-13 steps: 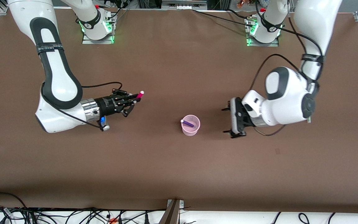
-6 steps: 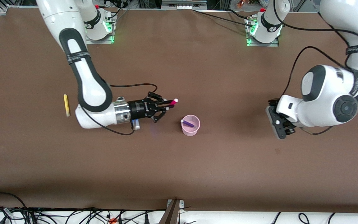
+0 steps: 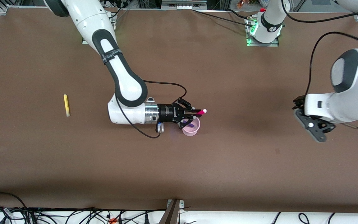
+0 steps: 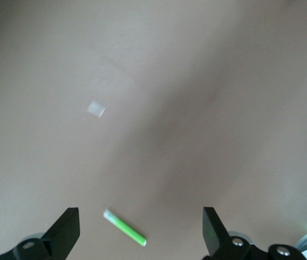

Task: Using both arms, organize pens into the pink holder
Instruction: 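Lower the pink marker into the cup while the left gripper withdraws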

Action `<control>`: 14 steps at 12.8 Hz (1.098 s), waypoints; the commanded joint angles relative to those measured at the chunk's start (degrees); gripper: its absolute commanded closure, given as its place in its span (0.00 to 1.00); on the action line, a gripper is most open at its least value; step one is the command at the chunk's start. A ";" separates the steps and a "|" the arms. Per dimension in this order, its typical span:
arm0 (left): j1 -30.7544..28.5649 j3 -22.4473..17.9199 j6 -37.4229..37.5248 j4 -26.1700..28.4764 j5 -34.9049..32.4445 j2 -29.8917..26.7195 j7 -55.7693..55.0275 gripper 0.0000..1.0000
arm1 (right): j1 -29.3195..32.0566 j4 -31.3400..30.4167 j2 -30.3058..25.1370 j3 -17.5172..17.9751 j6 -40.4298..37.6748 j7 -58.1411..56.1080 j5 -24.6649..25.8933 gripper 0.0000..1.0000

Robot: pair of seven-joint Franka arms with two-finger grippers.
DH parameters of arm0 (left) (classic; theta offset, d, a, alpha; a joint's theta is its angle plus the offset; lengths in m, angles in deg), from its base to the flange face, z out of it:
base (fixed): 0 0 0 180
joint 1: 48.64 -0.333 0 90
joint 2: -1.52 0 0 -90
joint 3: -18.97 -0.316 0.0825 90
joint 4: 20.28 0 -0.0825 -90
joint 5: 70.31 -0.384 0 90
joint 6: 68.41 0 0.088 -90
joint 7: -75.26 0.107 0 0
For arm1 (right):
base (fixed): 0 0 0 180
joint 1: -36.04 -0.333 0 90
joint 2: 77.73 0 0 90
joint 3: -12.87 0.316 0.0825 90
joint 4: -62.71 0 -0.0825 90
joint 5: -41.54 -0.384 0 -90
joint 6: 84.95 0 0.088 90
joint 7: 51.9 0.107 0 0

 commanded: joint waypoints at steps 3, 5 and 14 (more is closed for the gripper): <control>0.94 -2.32 1.82 6.73 -1.69 -13.94 -20.64 0.00 | -0.74 6.17 5.65 1.01 3.34 0.14 -1.06 1.00; 0.41 -2.32 -3.07 18.24 -1.69 -22.12 -36.11 0.00 | -0.74 6.17 6.35 1.01 3.51 -0.21 -0.97 1.00; -5.92 4.00 -6.28 26.47 -1.26 -28.57 -46.03 0.00 | -0.04 4.59 8.11 0.92 3.34 -6.71 -0.88 1.00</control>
